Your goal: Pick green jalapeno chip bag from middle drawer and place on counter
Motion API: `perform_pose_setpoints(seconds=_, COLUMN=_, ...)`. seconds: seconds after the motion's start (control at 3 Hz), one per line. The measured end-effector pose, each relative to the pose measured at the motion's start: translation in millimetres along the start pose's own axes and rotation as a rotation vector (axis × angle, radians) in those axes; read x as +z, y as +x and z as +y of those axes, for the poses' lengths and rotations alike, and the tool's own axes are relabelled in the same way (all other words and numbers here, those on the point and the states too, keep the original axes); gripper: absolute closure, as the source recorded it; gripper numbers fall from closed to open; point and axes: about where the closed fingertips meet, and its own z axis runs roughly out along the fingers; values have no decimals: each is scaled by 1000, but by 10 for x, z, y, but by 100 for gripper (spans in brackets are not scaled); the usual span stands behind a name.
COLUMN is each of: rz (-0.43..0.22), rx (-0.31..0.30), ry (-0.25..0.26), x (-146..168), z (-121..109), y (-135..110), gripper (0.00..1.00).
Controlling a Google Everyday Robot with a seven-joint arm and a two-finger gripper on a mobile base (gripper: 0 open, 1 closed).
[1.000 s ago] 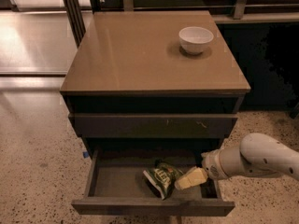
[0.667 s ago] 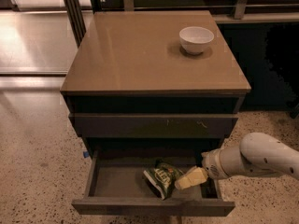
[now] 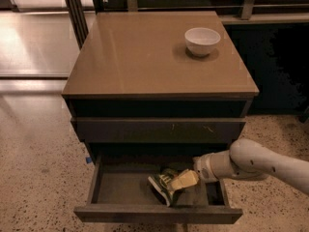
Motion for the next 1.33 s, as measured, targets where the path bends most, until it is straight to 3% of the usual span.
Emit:
perform_pose_setpoints(seconds=0.67, rz=-21, rx=24, ry=-48, x=555, z=-150, y=-33, gripper=0)
perform_pose_setpoints(seconds=1.33, rz=6, rx=42, ry=-24, x=928, z=-253, y=38, gripper=0)
